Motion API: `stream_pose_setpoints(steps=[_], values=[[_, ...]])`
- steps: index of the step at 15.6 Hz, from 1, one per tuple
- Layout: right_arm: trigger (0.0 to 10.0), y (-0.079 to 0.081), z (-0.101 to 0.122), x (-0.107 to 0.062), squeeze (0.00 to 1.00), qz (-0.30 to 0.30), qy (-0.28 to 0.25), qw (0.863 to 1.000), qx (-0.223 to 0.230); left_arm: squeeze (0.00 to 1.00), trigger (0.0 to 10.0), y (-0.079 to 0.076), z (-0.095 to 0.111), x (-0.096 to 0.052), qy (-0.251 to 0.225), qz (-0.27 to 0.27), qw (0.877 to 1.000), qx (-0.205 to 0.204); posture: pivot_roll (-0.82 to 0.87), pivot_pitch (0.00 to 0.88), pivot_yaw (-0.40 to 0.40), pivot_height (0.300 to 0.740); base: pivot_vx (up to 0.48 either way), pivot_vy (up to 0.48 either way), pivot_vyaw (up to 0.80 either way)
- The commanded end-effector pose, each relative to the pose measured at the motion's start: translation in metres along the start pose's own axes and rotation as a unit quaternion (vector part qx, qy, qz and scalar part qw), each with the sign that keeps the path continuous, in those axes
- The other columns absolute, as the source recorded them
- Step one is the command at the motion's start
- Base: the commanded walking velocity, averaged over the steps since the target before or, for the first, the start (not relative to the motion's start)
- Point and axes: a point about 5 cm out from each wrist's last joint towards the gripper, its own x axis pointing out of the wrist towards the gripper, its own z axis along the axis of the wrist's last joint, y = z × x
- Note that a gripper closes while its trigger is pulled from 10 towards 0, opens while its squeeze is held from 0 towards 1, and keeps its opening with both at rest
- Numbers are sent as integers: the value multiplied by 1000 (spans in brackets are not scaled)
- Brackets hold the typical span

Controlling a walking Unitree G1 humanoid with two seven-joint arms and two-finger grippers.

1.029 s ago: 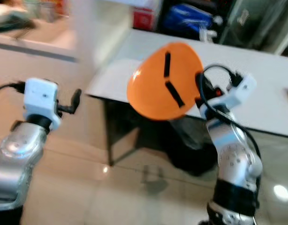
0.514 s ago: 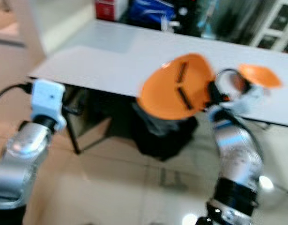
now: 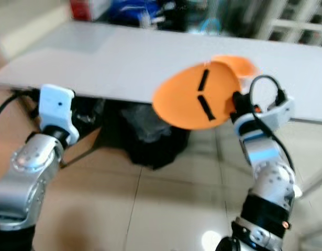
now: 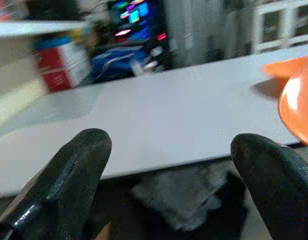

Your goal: Setting the table

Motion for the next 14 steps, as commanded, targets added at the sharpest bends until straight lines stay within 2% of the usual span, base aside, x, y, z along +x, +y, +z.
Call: stream_pose_setpoints(steps=[1,4,8,10,12,14], values=[[10000,-3,10,-2,0,-8,-21,1000,3,0,10000,-4,4,0,-8,-13,1000,0,-44,6,-46,740,446,0,-800],[10000,-16,9,-3,0,-45,-18,999,0,0,10000,-4,0,-1,-4,-16,1000,3,-40,0,-46,740,441,0,0],[10000,-24,7,-3,0,-66,-6,998,17,0,10000,-6,-3,-3,0,-27,1000,6,-37,0,-46,740,438,0,0],[10000,-25,2,-6,0,-64,22,998,18,0,10000,-5,-5,-4,4,-24,1000,9,-33,0,-47,740,433,0,0],[10000,-30,5,-15,0,-66,31,997,18,0,10000,-1,-7,-6,6,-24,1000,-10,-36,0,-45,740,156,0,0],[10000,-34,11,-19,0,-72,28,997,26,0,10000,1,-8,-9,3,-44,999,-3,-37,0,-43,740,0,0,0]])
